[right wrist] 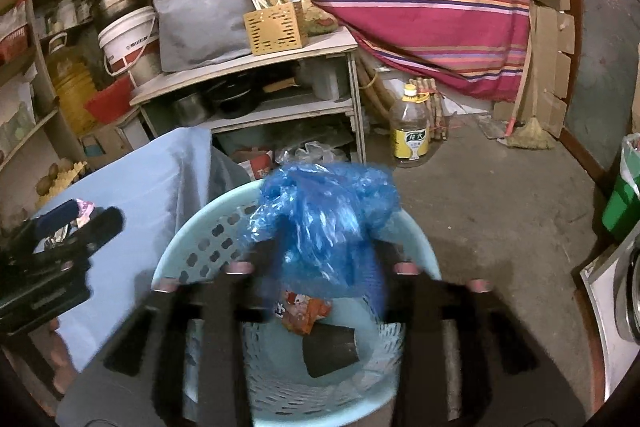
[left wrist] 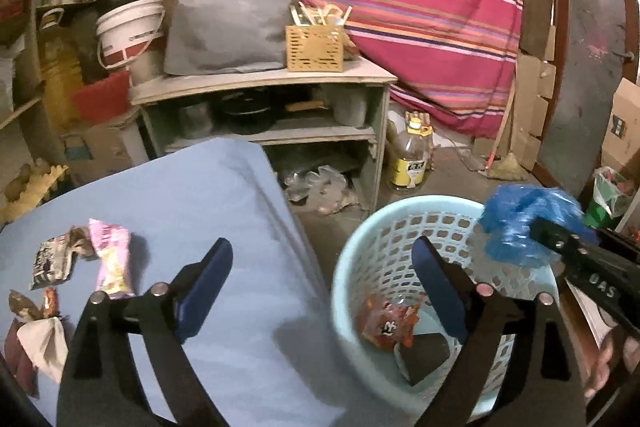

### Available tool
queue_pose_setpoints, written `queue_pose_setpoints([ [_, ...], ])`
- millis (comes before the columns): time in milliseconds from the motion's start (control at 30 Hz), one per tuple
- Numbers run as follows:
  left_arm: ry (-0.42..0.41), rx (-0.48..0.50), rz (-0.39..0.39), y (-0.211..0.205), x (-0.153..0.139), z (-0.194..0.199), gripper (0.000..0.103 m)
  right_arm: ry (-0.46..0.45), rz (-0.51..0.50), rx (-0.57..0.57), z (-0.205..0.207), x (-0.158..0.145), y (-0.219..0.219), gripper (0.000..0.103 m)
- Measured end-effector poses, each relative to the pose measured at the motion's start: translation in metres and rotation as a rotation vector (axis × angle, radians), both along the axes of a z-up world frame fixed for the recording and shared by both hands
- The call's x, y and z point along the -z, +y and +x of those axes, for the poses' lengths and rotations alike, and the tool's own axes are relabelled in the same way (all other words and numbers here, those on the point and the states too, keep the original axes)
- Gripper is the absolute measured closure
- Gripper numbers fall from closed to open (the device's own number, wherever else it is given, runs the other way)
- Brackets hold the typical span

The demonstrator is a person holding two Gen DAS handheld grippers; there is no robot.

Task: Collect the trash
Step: 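Open both grippers to drop the packet and blue bag into the basket, then grasp the maroon scouring pad with the left gripper while the right gripper grasps the beige cloth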

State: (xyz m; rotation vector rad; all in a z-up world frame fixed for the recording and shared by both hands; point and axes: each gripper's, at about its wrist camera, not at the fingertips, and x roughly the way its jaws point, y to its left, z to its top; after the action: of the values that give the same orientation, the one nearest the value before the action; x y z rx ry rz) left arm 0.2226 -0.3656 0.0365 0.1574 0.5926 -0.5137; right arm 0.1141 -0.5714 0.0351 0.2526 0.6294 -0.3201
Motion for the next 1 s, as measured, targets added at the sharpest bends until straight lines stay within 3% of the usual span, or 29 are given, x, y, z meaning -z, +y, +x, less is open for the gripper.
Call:
queue_pose_setpoints([
  [167,0.002,-0.058,-0.013,0.043,-0.007,0.002,0.011,0.000,-0.020,0.011,0.010,-0.005,0.014,0.033],
  [233,-0.003,-0.082,-0.012,0.062,-0.010,0.003,0.011,-0.004,-0.038,0.017,0.012,-0.009,0.023,0.017],
  [333,-0.014,-0.147,-0.025,0.110,-0.015,0.005,0.005,-0.027,-0.047,0.006,0.018,-0.014,0.044,0.006],
  [533,-0.002,-0.287,-0.022,0.209,-0.012,0.014,0.004,-0.037,-0.066,-0.051,0.041,-0.018,0.098,0.005],
  [700,-0.028,-0.412,0.059,0.289,-0.003,0.019,0.004,-0.029,-0.020,-0.125,0.066,-0.015,0.150,0.004],
  [833,0.003,-0.459,0.069,0.343,0.008,0.024,0.004,-0.003,-0.019,-0.188,0.083,-0.006,0.193,0.004],
  [1000,0.041,-0.478,0.059,0.389,0.029,0.027,0.004,0.046,-0.109,-0.219,0.094,0.009,0.234,0.004],
])
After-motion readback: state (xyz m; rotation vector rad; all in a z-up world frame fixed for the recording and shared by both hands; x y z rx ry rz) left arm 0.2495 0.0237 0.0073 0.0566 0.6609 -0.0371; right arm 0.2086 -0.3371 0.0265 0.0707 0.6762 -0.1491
